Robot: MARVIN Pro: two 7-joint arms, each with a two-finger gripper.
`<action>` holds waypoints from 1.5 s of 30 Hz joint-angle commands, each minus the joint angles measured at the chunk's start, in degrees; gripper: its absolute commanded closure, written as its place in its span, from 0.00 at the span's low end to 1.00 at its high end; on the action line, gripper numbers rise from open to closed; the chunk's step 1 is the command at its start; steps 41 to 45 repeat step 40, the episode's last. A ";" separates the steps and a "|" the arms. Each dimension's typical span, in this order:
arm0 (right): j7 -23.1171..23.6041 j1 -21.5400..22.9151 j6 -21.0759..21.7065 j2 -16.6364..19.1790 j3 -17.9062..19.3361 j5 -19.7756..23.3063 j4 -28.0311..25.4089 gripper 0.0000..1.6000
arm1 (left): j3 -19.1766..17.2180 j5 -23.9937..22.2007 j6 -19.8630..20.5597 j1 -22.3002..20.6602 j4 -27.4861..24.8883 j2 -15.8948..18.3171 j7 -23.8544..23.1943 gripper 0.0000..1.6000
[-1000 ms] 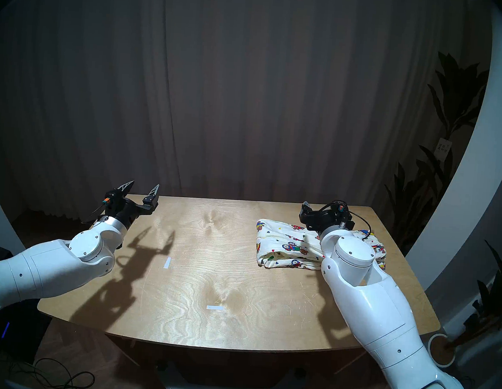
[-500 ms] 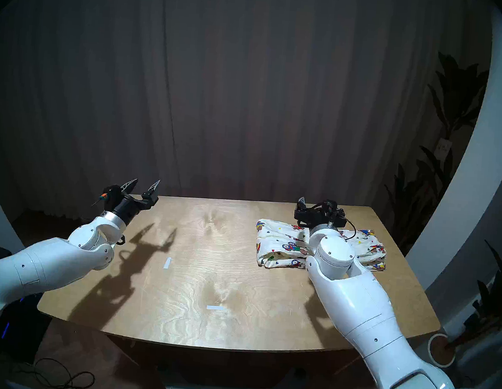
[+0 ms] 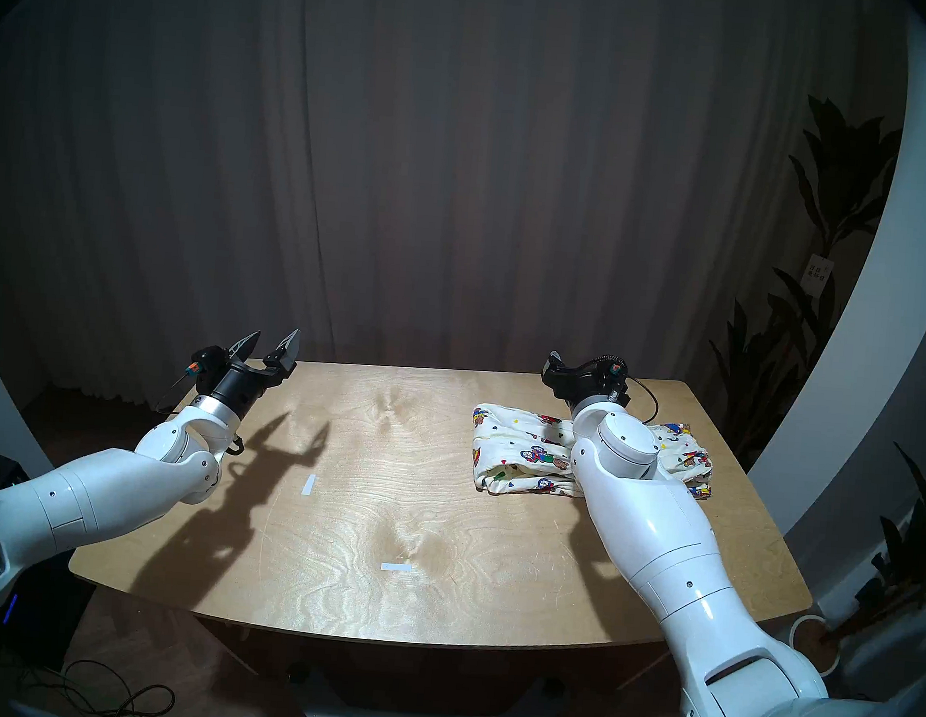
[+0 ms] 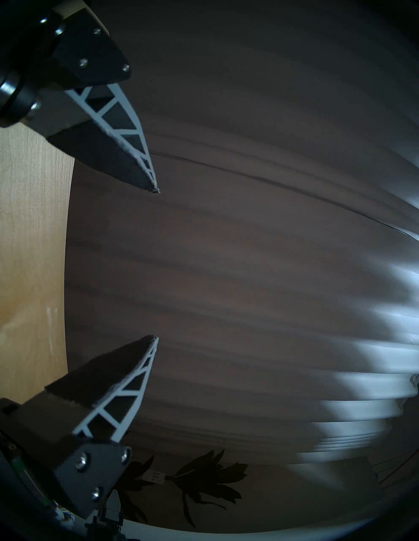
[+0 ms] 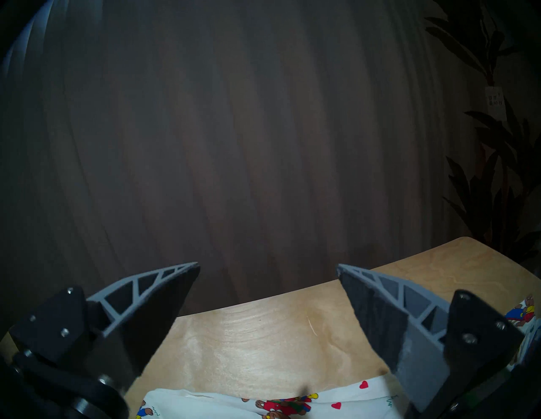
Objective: Fold the pants in half lengthwise, then in half again, and set them down flat
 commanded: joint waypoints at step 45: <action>2.57 1.93 -1.65 -0.54 -1.09 -0.55 1.01 0.00 | 0.99 10.28 13.08 -5.92 0.63 -1.61 13.12 0.00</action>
